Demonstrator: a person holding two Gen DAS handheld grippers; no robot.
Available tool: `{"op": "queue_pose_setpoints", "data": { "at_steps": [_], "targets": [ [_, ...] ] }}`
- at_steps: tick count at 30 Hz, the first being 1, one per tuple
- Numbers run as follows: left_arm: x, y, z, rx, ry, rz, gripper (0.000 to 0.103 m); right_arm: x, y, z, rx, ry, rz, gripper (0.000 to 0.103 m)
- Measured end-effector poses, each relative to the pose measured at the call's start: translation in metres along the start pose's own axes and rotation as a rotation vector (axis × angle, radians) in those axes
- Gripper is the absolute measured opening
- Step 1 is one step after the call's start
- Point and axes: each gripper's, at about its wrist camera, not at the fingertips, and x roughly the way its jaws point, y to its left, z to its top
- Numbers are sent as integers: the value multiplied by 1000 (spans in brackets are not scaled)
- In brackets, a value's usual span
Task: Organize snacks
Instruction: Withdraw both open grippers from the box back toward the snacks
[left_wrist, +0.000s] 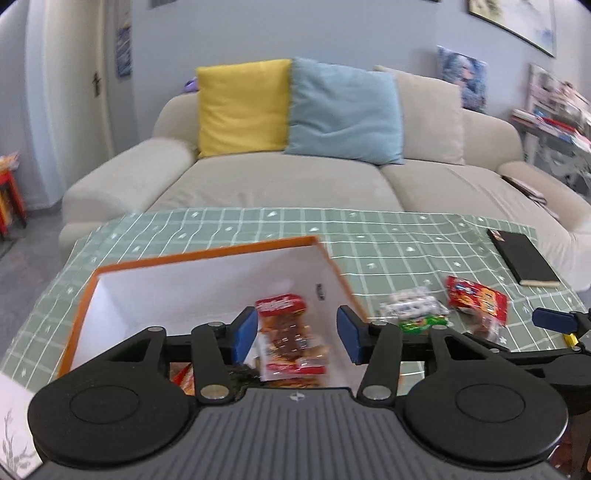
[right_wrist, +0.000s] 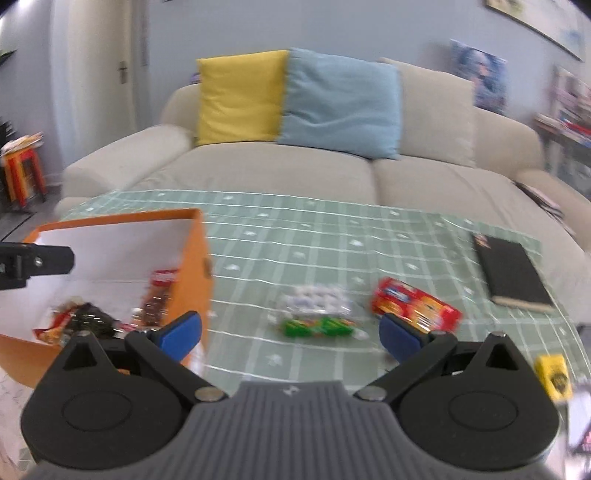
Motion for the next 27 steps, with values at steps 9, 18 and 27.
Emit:
{"op": "queue_pose_setpoints", "data": {
  "at_steps": [9,18,27],
  "targets": [
    [14,-61,-5,95,42,-137,82,-4,-50,-31,8,53,-56,99],
    [40,-98,-1,214,98,-214,88,15,-89,-37,62,89,-79,99],
    [96,-121,14,401,241,-303,81,53,-112,-22,112,135,-26,94]
  ]
}}
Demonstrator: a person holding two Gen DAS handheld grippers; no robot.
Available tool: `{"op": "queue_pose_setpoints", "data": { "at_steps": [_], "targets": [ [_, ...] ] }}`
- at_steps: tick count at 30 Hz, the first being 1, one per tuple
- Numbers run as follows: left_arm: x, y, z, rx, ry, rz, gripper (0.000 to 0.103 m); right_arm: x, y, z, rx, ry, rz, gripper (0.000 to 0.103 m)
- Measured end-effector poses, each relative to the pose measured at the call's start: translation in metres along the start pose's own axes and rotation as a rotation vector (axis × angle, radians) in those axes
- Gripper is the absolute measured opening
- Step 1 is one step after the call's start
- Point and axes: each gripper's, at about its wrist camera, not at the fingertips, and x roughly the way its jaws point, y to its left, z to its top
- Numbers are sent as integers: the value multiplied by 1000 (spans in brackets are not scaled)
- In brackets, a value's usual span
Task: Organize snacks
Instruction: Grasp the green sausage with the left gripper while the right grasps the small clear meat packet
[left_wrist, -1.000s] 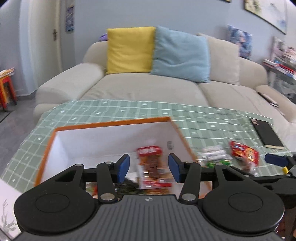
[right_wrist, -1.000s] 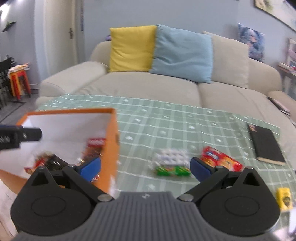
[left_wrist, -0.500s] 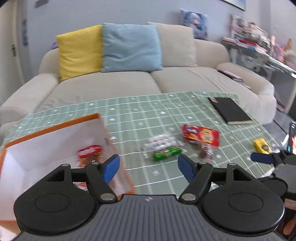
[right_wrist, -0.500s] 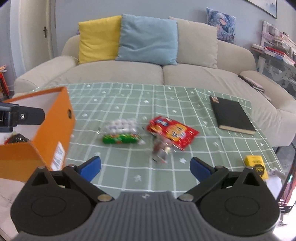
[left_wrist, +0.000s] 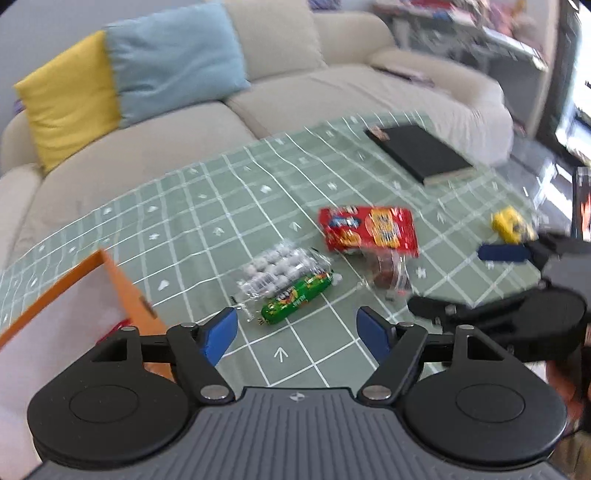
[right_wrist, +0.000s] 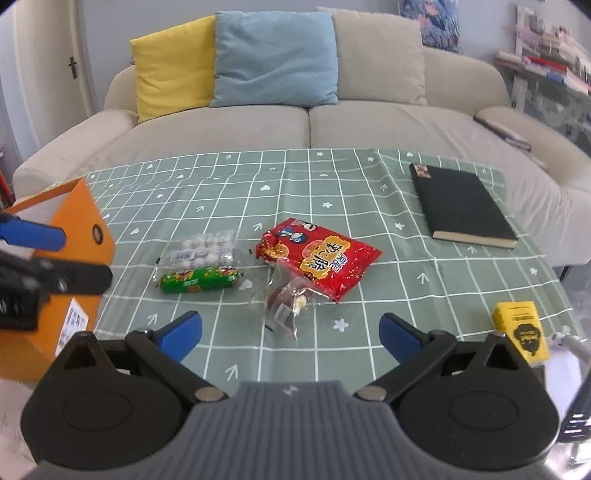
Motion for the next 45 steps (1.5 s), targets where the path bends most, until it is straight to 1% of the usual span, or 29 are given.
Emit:
{"op": "queue_pose_setpoints", "data": {
  "at_steps": [1,6,8,10,11,13,14,16,19,21,22,23,24,25,26,27,28,29,30,31,32,33,37,39,43,45],
  "targets": [
    [5,-1,3,28,14,-8,81,4,-2,2,8,8,7,89],
    [31,-6,21,178,77,-33,78,23,-6,11,27,30,28,79],
    [42,-8,26,228,100,-41,78,29,-7,15,27,29,43,79],
    [56,-10,30,274,132,-31,77,38,-8,19,23,33,44,78],
    [63,-11,32,287,150,-25,73,41,-8,20,21,37,39,77],
    [77,-13,34,303,183,-12,71,49,-8,21,16,54,31,71],
    [83,-14,34,312,204,-3,70,53,-9,21,19,63,33,69],
    [97,-16,34,328,241,20,68,59,-13,21,37,83,44,68],
    [114,-19,33,353,297,29,62,68,-18,18,65,114,53,68],
    [120,-19,32,355,321,37,56,72,-19,15,79,127,63,67],
    [123,-18,33,349,327,41,55,73,-19,14,80,130,69,64],
    [125,-18,33,339,331,42,51,73,-18,13,76,131,75,62],
    [128,-17,33,331,334,39,50,74,-16,12,69,133,80,58],
    [129,-17,33,329,333,41,50,74,-16,11,64,133,83,57],
    [130,-18,33,333,332,46,47,74,-15,10,61,133,86,56],
    [131,-19,32,340,333,50,45,74,-15,10,62,135,92,50],
    [131,-22,32,346,332,54,41,73,-15,9,65,141,104,41],
    [132,-23,31,351,329,54,38,74,-15,8,66,149,104,36],
    [132,-23,31,352,329,51,35,74,-14,7,62,159,97,28],
    [132,-25,31,350,329,48,34,75,-14,6,61,165,96,23],
    [131,-25,31,346,328,47,33,75,-14,4,63,171,101,22],
    [132,-26,32,343,327,47,32,74,-15,2,64,174,103,19],
    [128,-27,29,306,326,26,29,67,-14,-3,57,172,113,13],
    [124,-26,27,270,339,7,29,60,-14,-5,54,168,120,12],
    [114,-28,21,177,360,-42,28,47,-17,-14,50,170,138,11],
    [109,-31,16,155,363,-61,28,41,-20,-20,48,169,150,11]
  ]
}}
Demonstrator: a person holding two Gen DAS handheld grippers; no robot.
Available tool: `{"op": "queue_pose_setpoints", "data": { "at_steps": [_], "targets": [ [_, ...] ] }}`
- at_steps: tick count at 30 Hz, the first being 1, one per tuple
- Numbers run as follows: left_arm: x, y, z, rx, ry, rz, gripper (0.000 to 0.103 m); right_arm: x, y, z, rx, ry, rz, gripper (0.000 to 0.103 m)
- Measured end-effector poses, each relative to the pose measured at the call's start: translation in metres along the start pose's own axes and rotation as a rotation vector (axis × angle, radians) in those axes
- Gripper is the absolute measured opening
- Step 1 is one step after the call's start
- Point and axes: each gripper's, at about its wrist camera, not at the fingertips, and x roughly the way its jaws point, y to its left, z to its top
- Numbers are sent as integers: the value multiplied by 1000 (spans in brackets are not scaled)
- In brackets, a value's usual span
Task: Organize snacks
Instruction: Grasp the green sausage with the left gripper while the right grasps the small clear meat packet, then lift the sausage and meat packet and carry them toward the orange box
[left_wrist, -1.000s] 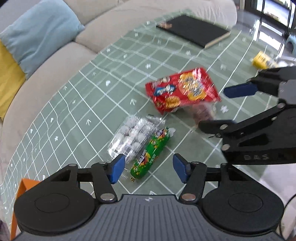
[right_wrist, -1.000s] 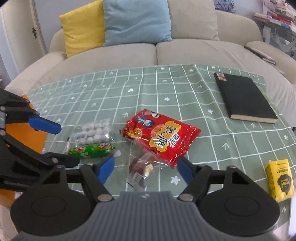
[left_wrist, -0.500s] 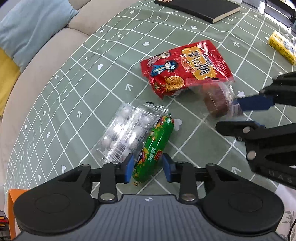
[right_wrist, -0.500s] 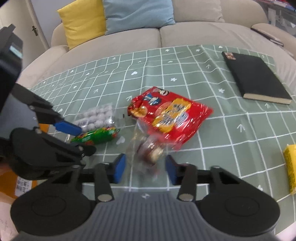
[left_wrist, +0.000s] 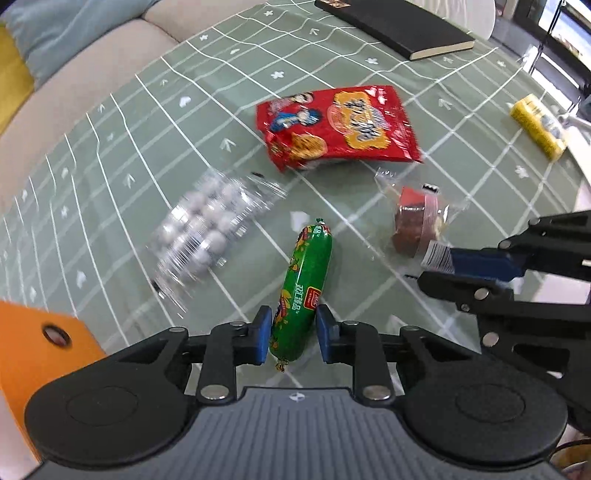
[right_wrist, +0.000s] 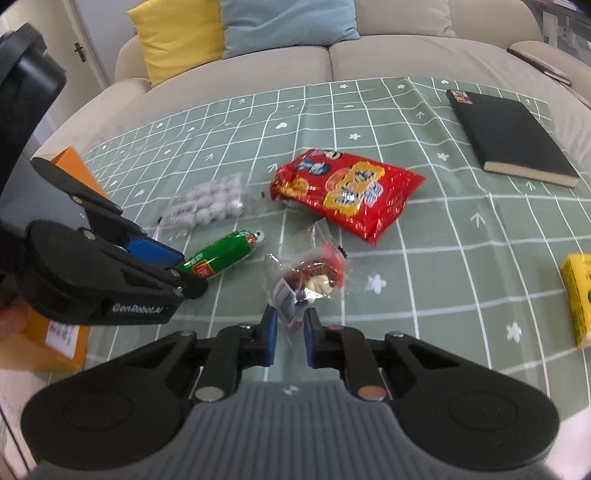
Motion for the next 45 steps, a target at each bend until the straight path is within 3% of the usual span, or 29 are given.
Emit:
{"op": "queue_pose_setpoints", "data": {
  "at_steps": [6,10,15,20,24,33,45],
  "targets": [
    [-7,-11,-15,-36,-11,-48,29,-15,-7,-22,-15,-4,33,12],
    [-4,-15,-18,-54,-25,-52,32,-21,-8,-31,-34,-35,26,23],
    [2,-16,-17,-58,-73,-54,48,-25,-4,-33,-76,-91,19,44],
    [5,-12,-12,-104,-93,-51,50,-18,-2,-28,-108,-136,-18,47],
    [7,-12,-11,-131,-103,-39,50,-10,-3,-23,-105,-149,-24,55],
    [5,-8,-14,-198,-92,-30,26,-5,-1,-20,-104,-163,-41,51],
    [-8,-16,-30,-271,-134,0,25,-18,8,-32,-107,-139,-47,37]
  ]
}}
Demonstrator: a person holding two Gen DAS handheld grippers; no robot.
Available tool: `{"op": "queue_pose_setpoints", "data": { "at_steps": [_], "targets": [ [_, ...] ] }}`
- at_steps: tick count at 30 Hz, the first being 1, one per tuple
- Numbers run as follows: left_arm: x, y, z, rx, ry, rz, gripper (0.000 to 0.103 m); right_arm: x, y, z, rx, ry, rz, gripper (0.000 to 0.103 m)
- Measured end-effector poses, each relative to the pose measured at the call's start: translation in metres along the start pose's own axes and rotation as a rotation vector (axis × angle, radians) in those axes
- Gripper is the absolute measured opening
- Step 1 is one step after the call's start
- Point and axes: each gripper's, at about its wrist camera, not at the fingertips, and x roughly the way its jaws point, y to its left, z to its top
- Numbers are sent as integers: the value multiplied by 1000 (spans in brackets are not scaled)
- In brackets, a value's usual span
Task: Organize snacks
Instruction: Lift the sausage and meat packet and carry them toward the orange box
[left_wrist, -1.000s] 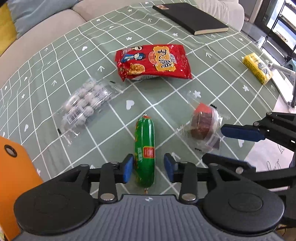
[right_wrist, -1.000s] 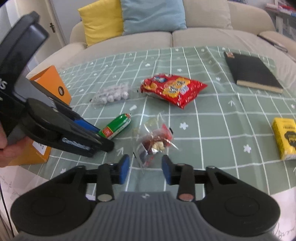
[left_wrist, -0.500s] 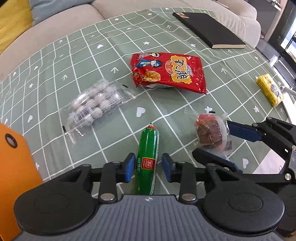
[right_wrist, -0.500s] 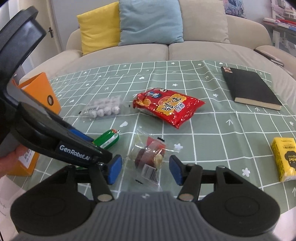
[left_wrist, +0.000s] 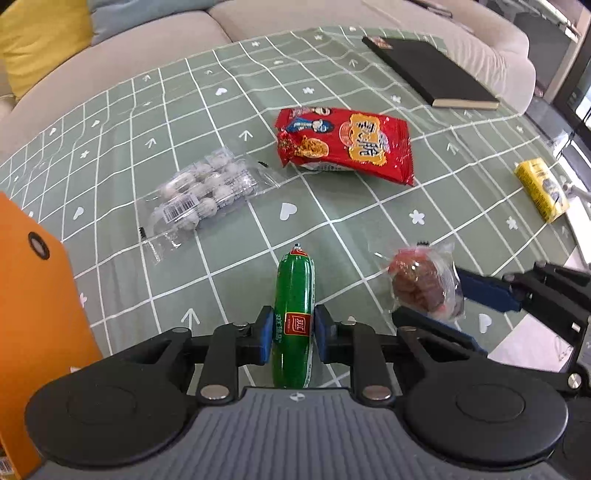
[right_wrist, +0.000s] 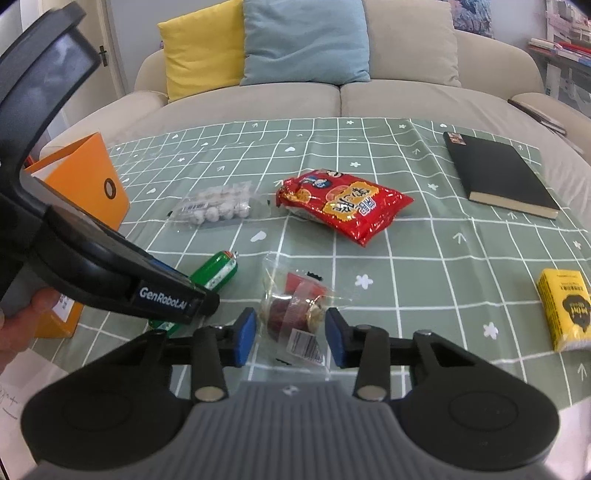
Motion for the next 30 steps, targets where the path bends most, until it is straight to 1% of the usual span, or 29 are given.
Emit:
{"op": "queue_pose_setpoints", "data": {
  "at_steps": [5,10,17,22,26,30],
  "targets": [
    [-19,1,-7,-49,-47,-4,25,-15,10,-2,-13,-4,-10,35],
    [-48,3,-18,-87,-121,-13,25,-32,23,1,-37,-14,-25,34],
    [-90,18,-34,-184,-210,-31,25,-62,41,10,-60,-62,-13,34],
    [-117,36,-48,-234,-257,-24,25,-80,57,21,-65,-98,24,34],
    [-132,57,-61,-277,-271,-29,25,-90,74,30,-75,-117,66,34],
    [-144,81,-74,-329,-280,-10,25,-93,98,40,-107,-130,106,34]
  ]
}}
